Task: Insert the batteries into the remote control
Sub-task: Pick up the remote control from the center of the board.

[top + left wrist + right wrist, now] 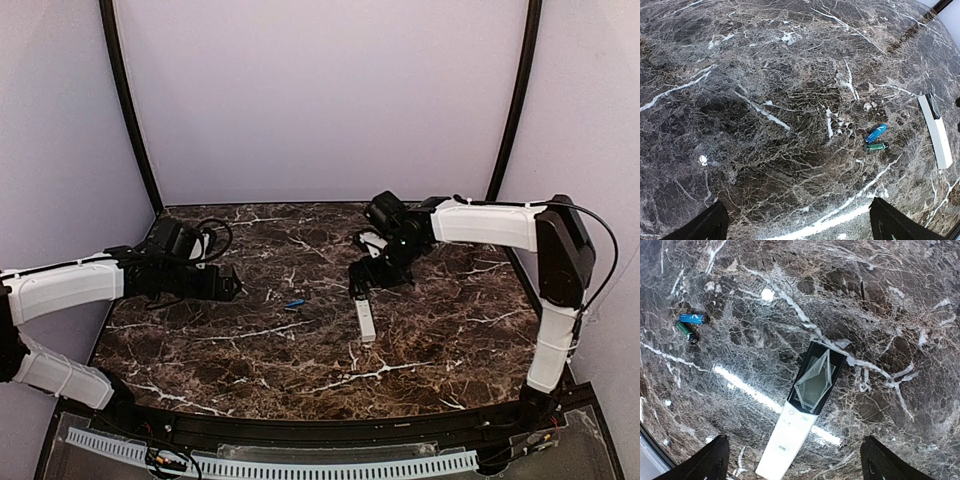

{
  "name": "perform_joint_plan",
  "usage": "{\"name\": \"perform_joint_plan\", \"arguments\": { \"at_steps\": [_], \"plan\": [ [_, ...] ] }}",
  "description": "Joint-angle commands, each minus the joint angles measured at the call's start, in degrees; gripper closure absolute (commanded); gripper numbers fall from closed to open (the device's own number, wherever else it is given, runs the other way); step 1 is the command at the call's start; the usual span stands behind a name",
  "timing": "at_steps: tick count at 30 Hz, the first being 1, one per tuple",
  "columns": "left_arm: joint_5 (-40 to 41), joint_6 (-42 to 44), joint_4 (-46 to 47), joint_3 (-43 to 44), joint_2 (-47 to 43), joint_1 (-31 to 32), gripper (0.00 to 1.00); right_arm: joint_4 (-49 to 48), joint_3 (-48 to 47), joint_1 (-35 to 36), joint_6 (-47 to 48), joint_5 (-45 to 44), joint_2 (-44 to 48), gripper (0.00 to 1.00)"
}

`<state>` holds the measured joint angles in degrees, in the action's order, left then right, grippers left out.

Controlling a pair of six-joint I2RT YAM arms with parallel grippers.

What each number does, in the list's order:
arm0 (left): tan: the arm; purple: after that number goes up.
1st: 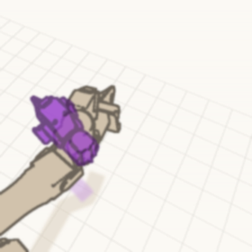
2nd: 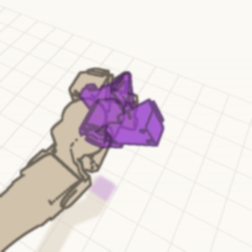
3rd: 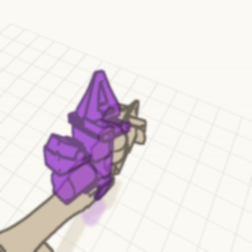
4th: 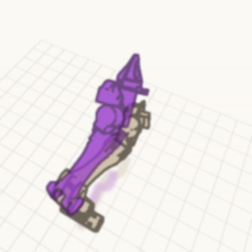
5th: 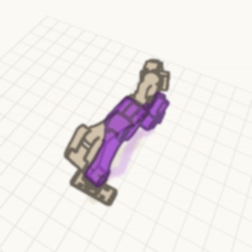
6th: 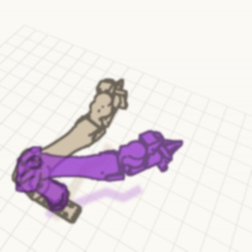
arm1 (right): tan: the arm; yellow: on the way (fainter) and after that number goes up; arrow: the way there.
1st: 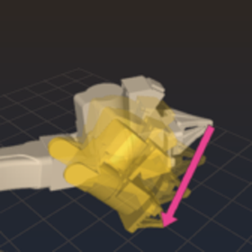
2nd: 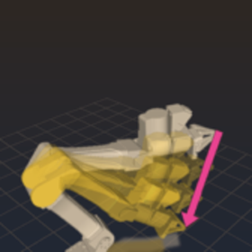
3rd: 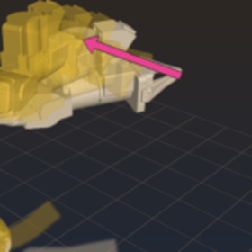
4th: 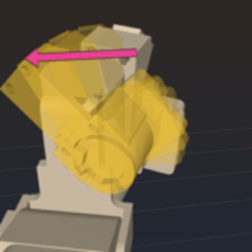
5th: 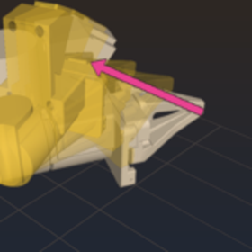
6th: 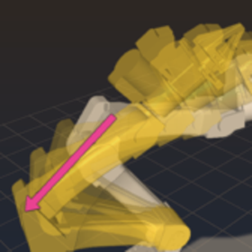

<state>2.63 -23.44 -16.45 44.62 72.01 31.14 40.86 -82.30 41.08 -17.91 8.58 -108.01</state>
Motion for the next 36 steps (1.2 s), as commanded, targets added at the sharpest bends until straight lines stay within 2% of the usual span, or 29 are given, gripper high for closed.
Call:
{"name": "perform_joint_plan", "arguments": {
  "at_steps": [1,8,17,25,36],
  "plan": [
    [1.0,-0.9,1.1,-2.5,-3.2,0.1,0.00,5.0,-4.0,2.1,-2.0,-3.0,-3.1,0.16],
    [2.0,-2.2,2.4,-5.0,-5.7,0.1,0.00,8.9,-6.5,4.6,-4.7,-8.1,-7.6,0.29],
    [3.8,-1.8,2.8,-7.4,-9.4,0.2,0.00,11.4,-8.9,5.5,-6.1,-11.1,-11.0,0.39],
    [4.3,-1.6,2.7,-7.7,-9.3,0.2,0.00,10.4,-9.9,5.5,-6.3,-9.1,-12.3,0.61],
    [4.7,-0.8,2.7,-7.9,-10.7,0.1,0.00,10.7,-11.8,5.4,-6.3,-9.1,-13.9,0.61]
  ]
}}
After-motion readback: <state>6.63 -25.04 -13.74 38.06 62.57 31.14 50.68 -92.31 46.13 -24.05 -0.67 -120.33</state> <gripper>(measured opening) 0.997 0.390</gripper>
